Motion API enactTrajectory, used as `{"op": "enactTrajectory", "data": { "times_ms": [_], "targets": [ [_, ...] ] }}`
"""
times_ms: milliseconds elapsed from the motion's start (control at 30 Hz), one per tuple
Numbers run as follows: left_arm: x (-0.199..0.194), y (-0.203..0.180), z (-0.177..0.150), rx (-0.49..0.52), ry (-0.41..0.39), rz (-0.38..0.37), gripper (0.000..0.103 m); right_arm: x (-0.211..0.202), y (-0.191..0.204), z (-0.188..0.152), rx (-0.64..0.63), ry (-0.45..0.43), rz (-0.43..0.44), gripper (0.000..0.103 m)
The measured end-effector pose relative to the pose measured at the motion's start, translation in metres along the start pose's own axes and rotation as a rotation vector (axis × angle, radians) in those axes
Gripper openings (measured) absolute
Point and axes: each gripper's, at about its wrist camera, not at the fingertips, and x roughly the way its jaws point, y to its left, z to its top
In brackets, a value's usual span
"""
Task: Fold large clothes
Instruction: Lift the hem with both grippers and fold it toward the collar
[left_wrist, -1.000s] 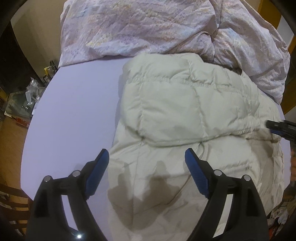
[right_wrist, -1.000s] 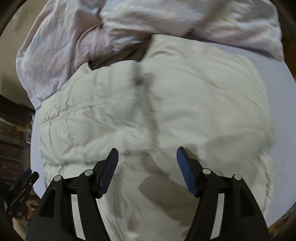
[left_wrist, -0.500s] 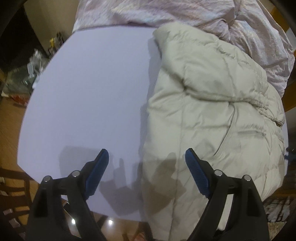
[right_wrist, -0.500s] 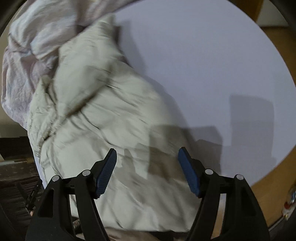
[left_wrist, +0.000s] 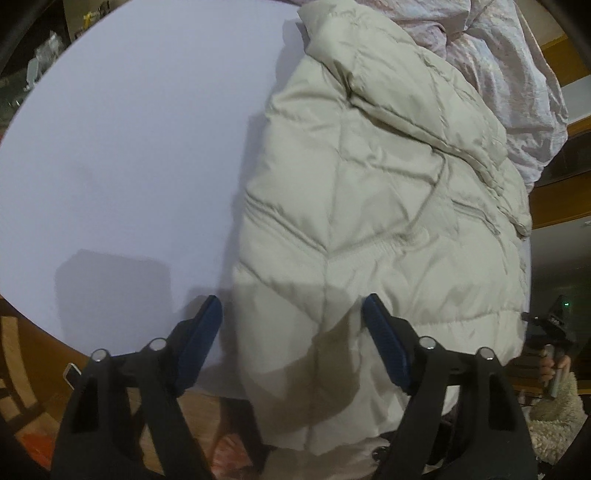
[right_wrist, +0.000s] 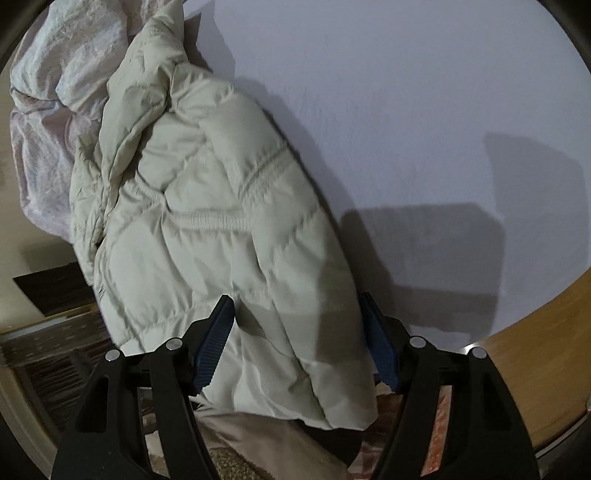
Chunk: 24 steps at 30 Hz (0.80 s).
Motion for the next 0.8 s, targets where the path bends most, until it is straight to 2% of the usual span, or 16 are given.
{"op": "enactTrajectory", "data": {
  "times_ms": [133,367,633,700,733,800],
  "targets": [
    [0.003,0.0,-0.01,-0.004,0.009,-0.026,0.072,-0.007,-0.011,-0.004,0.011,0.009,0.06,0.07],
    [0.004,-0.005,-0.022,-0.025,0.04,-0.08,0.066,-0.003,-0.013,-0.015,-0.015,0.091,0.161,0.065],
    [0.004,-0.007,-0.04,-0.035,0.061,-0.113,0.057,0.007,-0.006,-0.023,-0.04,0.118,0.198,0.063],
    [0.004,-0.007,-0.04,-0.047,0.058,-0.115,0.056,0.008,-0.004,-0.024,-0.043,0.114,0.196,0.053],
    [0.004,-0.008,-0.04,-0.048,0.055,-0.112,0.053,0.008,-0.004,-0.024,-0.047,0.106,0.184,0.039],
    [0.003,-0.011,-0.038,-0.047,0.043,-0.102,0.042,0.006,-0.005,-0.024,-0.058,0.089,0.178,0.026]
  ]
}}
